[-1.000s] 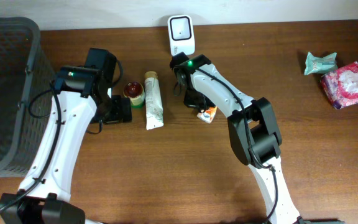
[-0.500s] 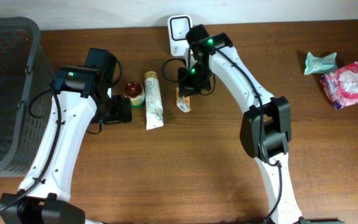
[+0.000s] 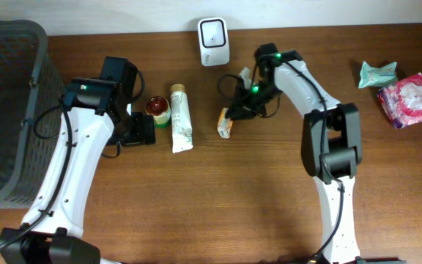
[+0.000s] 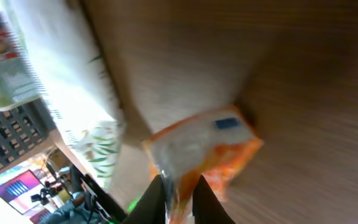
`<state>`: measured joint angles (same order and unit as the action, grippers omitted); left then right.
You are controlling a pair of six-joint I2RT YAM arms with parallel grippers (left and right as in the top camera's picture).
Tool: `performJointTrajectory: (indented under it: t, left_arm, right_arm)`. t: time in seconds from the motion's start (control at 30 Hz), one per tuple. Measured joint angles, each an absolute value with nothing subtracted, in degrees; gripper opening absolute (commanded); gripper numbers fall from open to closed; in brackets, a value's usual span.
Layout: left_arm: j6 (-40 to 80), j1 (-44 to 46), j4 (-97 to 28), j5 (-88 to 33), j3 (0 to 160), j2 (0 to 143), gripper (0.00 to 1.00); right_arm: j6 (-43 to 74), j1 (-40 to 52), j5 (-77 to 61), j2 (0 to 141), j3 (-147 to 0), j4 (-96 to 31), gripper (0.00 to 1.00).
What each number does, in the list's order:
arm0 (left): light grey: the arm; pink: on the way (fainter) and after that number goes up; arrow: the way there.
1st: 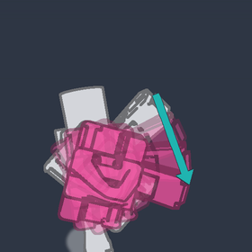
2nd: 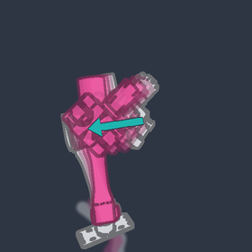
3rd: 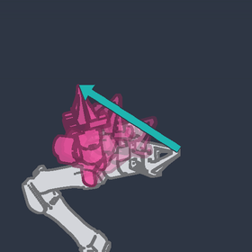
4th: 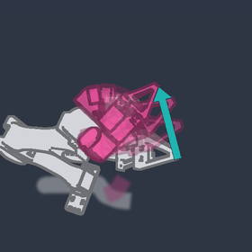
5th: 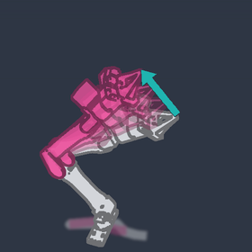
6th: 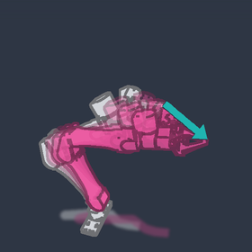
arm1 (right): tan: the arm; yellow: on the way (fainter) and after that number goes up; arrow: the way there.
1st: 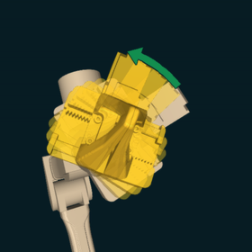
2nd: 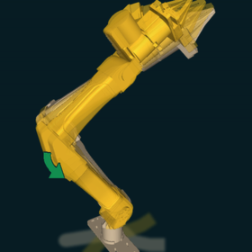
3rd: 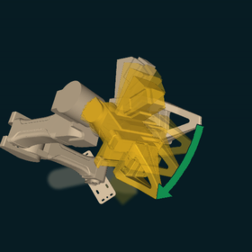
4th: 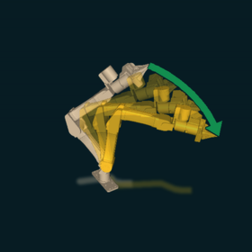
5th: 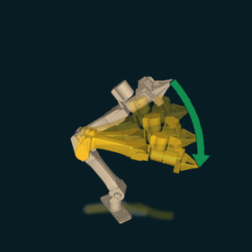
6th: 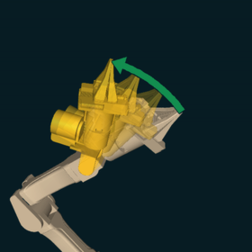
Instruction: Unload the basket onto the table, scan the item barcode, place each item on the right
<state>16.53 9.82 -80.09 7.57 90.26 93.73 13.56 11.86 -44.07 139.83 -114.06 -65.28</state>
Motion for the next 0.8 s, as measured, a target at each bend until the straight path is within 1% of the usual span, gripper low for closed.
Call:
performJointTrajectory:
  t: [0.03,0.07,0.17,0.27,0.33,0.4,0.5,0.57,0.6,0.63,0.67,0.7,0.73,0.8]
  left_arm:
    - [16.53,9.82,-80.09,7.57,90.26,93.73,0.99]
    - [16.53,9.82,-80.09,7.57,90.26,93.73,0.99]
    - [16.53,9.82,-80.09,7.57,90.26,93.73,0.99]
    - [16.53,9.82,-80.09,7.57,90.26,93.73,0.99]
    - [16.53,9.82,-80.09,7.55,90.26,93.73,0.99]
    - [16.53,9.82,-80.09,7.57,90.26,93.73,0.99]
    - [16.53,9.82,-80.09,7.57,90.26,93.73,0.99]
    - [16.53,9.82,-80.09,7.57,90.26,93.73,0.99]
    - [16.53,9.82,-80.09,7.57,90.26,93.73,0.99]
    - [16.53,9.82,-80.09,7.57,90.26,93.73,0.99]
    - [16.53,9.82,-80.09,7.57,90.26,93.73,0.99]
    - [16.53,9.82,-80.09,7.55,90.26,93.73,0.99]
    - [16.53,9.82,-80.09,7.57,90.26,93.73,0.99]
    - [16.53,9.82,-80.09,7.55,90.26,93.73,0.99]
  right_arm:
    - [13.34,11.60,-44.12,139.83,-113.06,-64.88,0.09]
    - [13.23,11.55,-44.31,139.83,-111.61,-64.07,0.06]
    - [13.06,11.25,-43.48,139.79,-109.80,-63.81,0.06]
    - [13.04,10.35,-39.46,139.68,-109.84,-67.37,0.07]
    - [12.99,8.82,-35.07,139.68,-110.19,-71.31,0.12]
    - [13.02,6.39,-29.08,139.63,-113.10,-75.94,0.20]
    - [12.80,4.32,-22.98,139.31,-117.45,-81.21,0.28]
    - [11.75,3.99,-20.53,138.52,-119.72,-83.24,0.36]
    - [11.20,4.19,-20.23,138.26,-120.05,-83.57,0.43]
    - [10.44,4.60,-20.34,138.10,-120.20,-83.66,0.57]
    - [9.63,5.26,-20.60,138.06,-120.20,-83.57,0.76]
    - [8.80,5.89,-20.80,138.06,-120.20,-83.35,0.92]
    - [8.29,6.63,-21.04,138.06,-120.20,-82.96,0.99]
    - [7.22,8.78,-21.45,138.06,-120.20,-81.47,0.99]
